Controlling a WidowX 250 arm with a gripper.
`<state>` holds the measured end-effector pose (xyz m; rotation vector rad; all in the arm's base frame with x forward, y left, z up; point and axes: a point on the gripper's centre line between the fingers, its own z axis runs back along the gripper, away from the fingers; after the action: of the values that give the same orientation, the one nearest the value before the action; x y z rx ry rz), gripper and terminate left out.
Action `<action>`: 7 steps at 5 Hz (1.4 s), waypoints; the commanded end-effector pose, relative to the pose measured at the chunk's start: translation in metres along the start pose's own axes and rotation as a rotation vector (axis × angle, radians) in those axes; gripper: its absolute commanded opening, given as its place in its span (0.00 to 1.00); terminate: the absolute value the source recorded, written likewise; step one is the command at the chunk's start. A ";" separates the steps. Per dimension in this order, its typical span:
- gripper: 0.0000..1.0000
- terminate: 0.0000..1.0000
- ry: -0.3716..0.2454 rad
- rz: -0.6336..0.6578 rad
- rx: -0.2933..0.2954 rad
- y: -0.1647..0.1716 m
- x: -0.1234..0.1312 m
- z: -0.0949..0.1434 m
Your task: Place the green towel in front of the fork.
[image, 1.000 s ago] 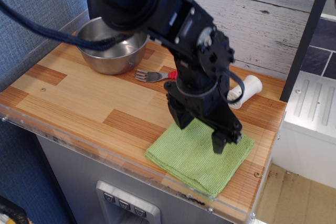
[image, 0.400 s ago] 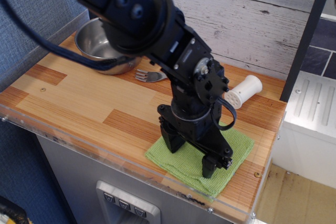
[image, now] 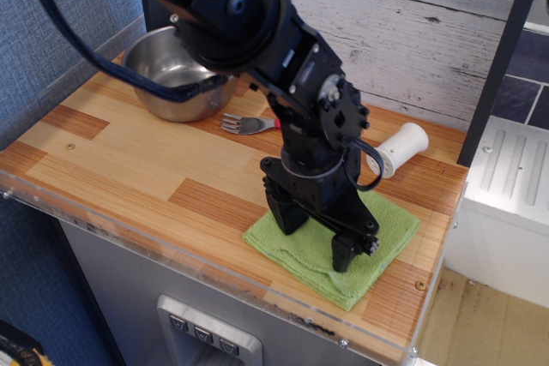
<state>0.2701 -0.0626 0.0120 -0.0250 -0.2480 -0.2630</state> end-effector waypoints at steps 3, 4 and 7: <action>1.00 0.00 0.001 0.123 0.064 0.071 -0.014 0.014; 1.00 0.00 -0.001 0.168 0.080 0.094 -0.018 0.017; 1.00 0.00 0.004 0.251 0.131 0.150 -0.028 0.025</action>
<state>0.2746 0.0849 0.0211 0.0612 -0.2253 -0.0022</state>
